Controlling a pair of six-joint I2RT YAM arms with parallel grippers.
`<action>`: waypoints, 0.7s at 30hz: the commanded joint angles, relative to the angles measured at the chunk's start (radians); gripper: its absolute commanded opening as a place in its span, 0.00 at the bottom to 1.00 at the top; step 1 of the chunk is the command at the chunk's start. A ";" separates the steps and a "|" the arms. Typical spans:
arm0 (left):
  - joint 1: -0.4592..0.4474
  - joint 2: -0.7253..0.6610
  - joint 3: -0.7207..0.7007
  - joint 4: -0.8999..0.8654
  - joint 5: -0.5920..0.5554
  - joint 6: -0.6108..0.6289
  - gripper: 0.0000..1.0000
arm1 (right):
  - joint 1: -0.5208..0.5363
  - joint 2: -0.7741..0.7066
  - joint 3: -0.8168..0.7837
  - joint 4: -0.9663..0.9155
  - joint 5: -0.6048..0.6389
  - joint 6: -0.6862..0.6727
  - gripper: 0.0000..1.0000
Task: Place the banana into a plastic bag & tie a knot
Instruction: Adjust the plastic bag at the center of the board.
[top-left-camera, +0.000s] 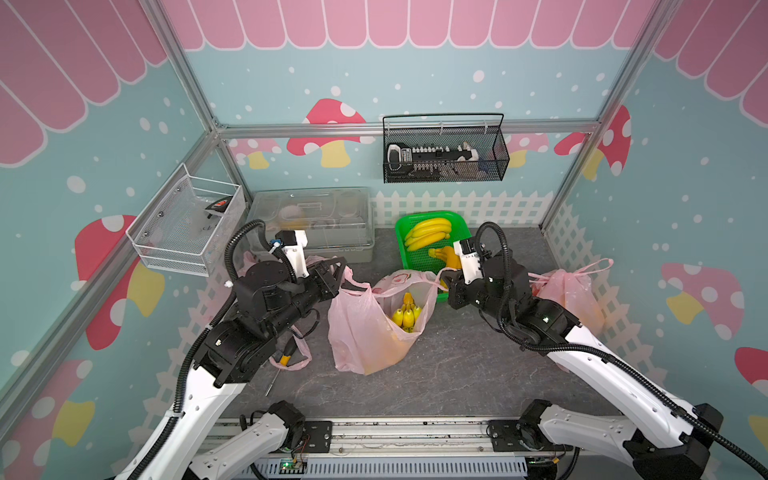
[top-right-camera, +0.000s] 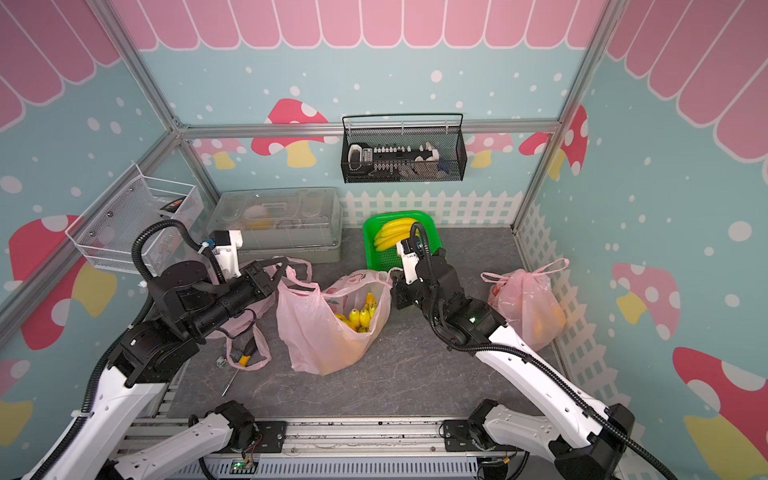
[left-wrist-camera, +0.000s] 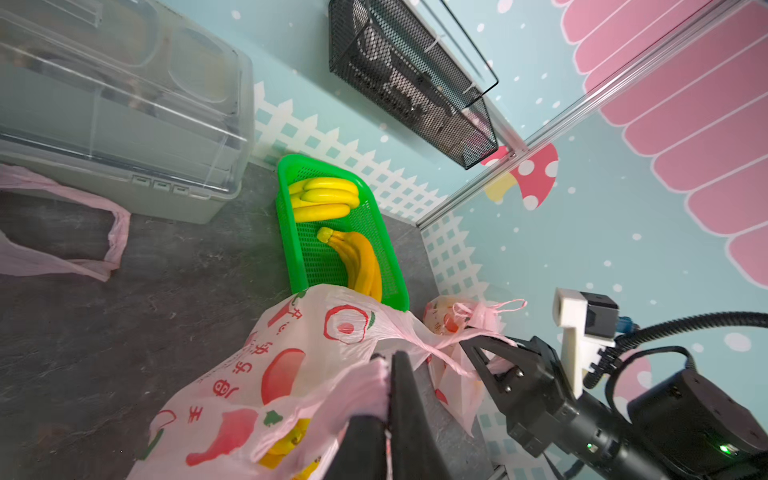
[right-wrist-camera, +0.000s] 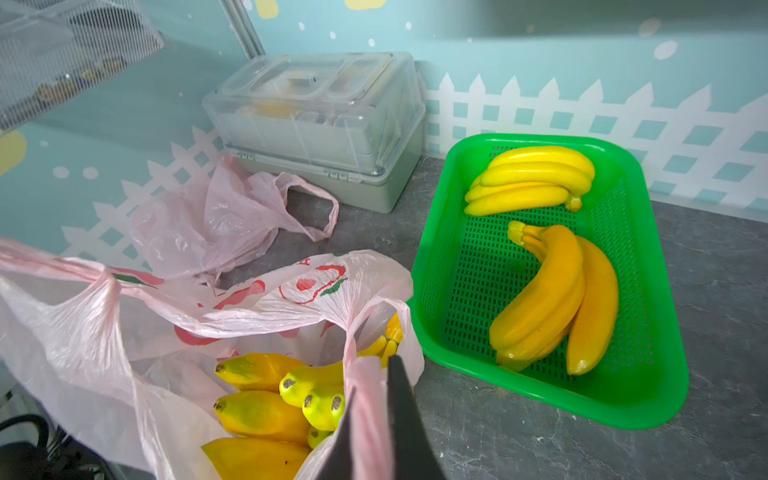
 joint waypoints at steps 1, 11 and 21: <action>0.015 -0.004 -0.007 -0.047 0.002 0.047 0.00 | 0.007 -0.029 -0.030 -0.043 -0.084 -0.086 0.35; 0.018 0.003 -0.024 0.019 0.071 0.012 0.00 | 0.113 -0.035 0.227 -0.212 0.011 -0.319 0.61; 0.019 0.021 -0.053 0.107 0.162 -0.016 0.00 | 0.254 0.120 0.290 -0.034 -0.093 -0.311 0.58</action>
